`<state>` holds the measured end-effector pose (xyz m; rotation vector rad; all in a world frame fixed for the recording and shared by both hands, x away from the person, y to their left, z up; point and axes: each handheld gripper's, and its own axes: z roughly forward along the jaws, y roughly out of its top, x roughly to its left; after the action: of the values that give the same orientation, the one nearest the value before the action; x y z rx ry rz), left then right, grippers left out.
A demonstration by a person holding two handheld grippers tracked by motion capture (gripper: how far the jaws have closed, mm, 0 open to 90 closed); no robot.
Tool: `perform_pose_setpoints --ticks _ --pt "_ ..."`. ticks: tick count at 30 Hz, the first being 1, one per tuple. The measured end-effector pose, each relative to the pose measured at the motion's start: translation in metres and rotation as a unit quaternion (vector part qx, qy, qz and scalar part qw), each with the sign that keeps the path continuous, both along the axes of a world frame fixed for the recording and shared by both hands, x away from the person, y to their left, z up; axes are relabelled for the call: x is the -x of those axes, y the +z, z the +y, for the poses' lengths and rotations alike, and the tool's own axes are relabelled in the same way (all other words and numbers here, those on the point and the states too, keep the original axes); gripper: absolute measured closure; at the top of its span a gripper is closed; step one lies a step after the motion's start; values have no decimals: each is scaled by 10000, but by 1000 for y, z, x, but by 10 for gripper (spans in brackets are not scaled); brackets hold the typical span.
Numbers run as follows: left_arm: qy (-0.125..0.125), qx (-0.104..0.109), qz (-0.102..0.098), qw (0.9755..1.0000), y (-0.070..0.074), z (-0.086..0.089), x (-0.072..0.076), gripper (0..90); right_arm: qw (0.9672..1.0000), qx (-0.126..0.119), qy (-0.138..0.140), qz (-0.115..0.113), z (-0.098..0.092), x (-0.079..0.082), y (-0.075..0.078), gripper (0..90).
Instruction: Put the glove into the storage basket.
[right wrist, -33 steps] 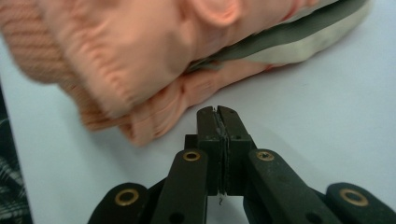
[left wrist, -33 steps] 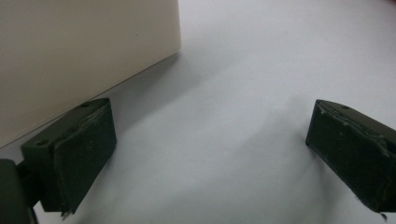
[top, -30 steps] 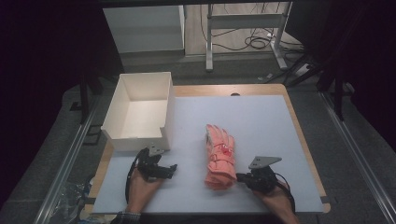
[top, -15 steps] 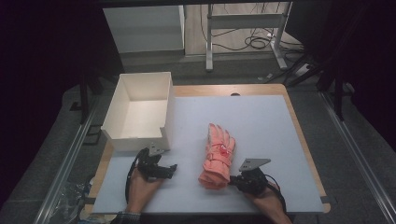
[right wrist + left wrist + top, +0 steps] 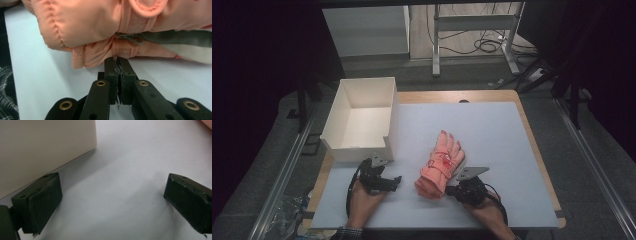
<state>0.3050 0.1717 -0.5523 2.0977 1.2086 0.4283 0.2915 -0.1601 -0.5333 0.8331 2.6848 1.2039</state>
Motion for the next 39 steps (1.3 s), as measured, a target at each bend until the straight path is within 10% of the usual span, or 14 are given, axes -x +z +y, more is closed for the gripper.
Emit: perform_pose_setpoints --ticks 24,39 --pt "-1 1 -1 10000 0 0 0 17 10000 18 27 -83 33 -19 -2 859" --pt "0 -2 1 10000 0 0 0 17 9982 69 -453 -383 -12 -21 11 747"
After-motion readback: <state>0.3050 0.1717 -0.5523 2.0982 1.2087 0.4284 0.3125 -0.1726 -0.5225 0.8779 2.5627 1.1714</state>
